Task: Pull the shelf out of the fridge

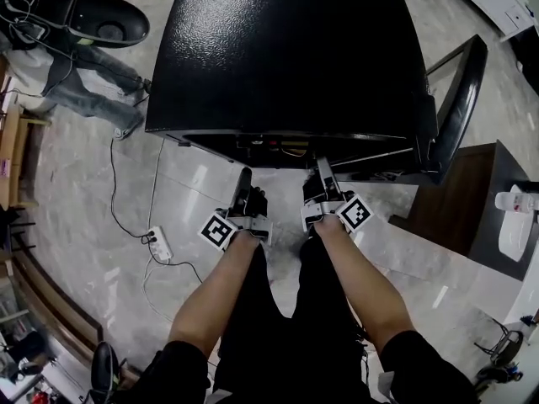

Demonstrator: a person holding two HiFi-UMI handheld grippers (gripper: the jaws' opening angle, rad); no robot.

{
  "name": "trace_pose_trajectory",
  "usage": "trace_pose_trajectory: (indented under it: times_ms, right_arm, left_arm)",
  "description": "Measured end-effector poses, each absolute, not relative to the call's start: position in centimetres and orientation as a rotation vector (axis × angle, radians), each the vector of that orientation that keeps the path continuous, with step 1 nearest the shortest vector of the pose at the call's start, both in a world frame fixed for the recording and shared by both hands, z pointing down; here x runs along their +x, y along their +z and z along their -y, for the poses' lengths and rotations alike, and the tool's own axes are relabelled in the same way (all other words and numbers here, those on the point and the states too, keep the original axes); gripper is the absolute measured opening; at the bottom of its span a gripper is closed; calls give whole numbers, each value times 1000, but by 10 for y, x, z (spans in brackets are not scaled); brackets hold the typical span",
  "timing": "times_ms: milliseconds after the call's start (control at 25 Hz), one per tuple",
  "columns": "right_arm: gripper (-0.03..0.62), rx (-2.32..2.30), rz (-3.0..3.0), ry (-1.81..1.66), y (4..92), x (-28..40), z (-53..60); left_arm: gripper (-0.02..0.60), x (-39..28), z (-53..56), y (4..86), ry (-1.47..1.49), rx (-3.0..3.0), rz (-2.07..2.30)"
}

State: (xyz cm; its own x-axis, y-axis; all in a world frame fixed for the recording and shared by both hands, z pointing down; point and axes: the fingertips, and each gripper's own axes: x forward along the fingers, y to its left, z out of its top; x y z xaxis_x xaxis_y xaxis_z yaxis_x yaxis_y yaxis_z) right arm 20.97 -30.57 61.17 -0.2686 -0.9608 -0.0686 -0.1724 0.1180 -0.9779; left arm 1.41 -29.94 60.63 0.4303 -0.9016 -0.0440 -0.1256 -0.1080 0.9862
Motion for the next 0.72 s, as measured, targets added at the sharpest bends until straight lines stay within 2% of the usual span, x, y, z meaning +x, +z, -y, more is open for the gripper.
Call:
trace_pose_trajectory:
  times_ms: [600,680,720]
  right_arm:
    - [135,-1147,-1537,-1272,655,204,326]
    - [135,-1156,-1519,-1272,660,208,326]
    - [135,-1159,-1511,-1276,663,209,327]
  left_arm:
    - [26,15,331,647,-885,1504,942]
    - [51,18,334,651,-883,1499,928]
    - [91,19,337,653,-888,1493,919]
